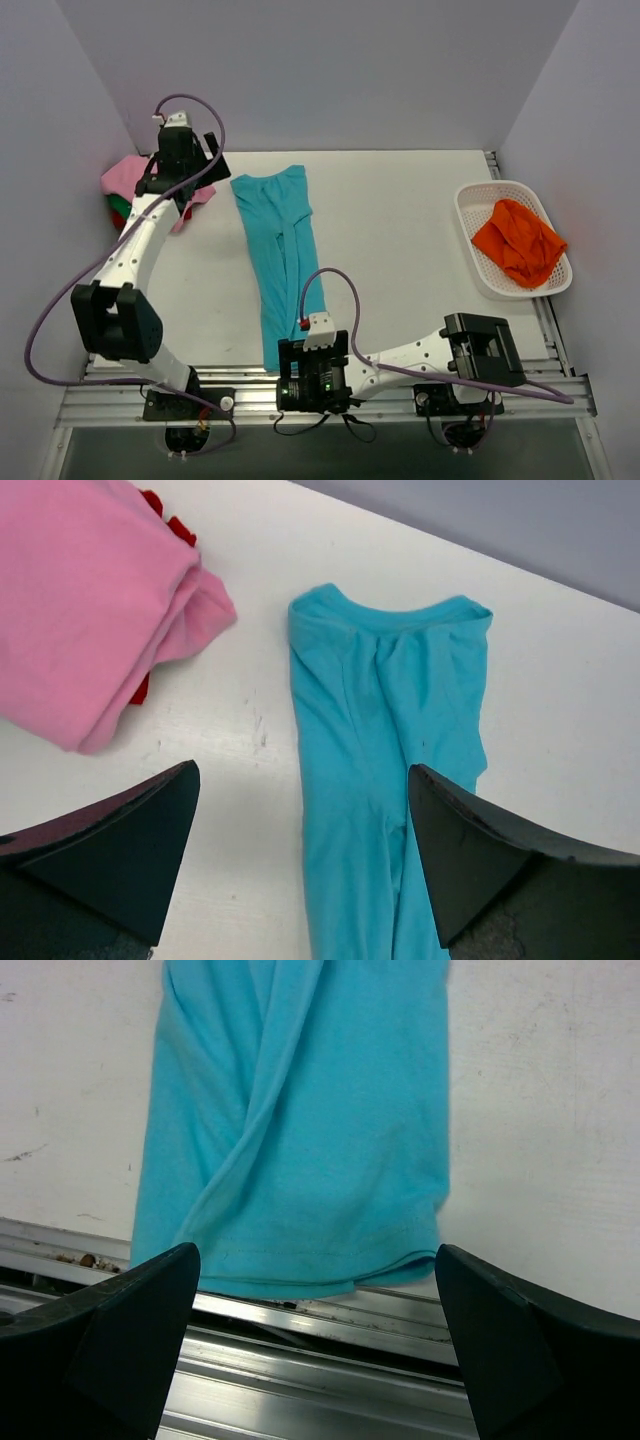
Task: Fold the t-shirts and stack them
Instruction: Fold the tshirt
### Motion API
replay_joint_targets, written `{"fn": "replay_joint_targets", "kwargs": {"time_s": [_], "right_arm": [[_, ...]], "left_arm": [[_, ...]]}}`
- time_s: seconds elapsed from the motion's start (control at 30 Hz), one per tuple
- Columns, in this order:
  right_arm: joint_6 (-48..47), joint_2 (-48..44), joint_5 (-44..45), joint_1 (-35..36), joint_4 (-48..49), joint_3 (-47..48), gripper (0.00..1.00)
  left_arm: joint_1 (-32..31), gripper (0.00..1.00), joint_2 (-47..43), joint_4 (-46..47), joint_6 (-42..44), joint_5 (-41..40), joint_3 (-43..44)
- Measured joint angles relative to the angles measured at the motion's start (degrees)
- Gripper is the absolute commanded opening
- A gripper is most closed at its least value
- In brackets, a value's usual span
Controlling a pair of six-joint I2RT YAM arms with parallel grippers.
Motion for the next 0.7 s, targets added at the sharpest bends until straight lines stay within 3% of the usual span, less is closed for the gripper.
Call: {"fn": "replay_joint_targets", "kwargs": {"time_s": [0.2, 0.37, 0.47, 0.53, 0.6, 0.7], "right_arm": [[0.04, -1.64, 3.93, -0.98, -3.61, 0.44, 1.00], [-12.83, -17.38, 0.68, -11.96, 10.58, -13.46, 0.99], [-20.55, -29.35, -2.34, -18.82, 20.15, -21.62, 1.00], [-24.39, -34.82, -2.80, -19.34, 23.82, -23.78, 1.00], [-27.93, -37.90, -2.75, -19.28, 27.26, -23.89, 1.00], [-31.82, -39.89, -2.93, -19.32, 30.95, -23.93, 1.00]], "left_arm": [[-10.01, 0.94, -18.21, 2.40, -4.63, -5.27, -23.45], [-21.44, 0.94, -31.23, 11.19, -10.62, -6.51, -46.34], [-27.47, 0.94, -39.43, 26.99, -11.85, -1.97, -60.76], [-28.11, 0.94, -42.16, 44.33, -11.82, 2.89, -70.71], [-28.11, 0.94, -41.18, 56.17, -12.24, 6.43, -76.13], [-27.82, 0.94, -35.15, 70.03, -14.88, 11.41, -77.18]]}}
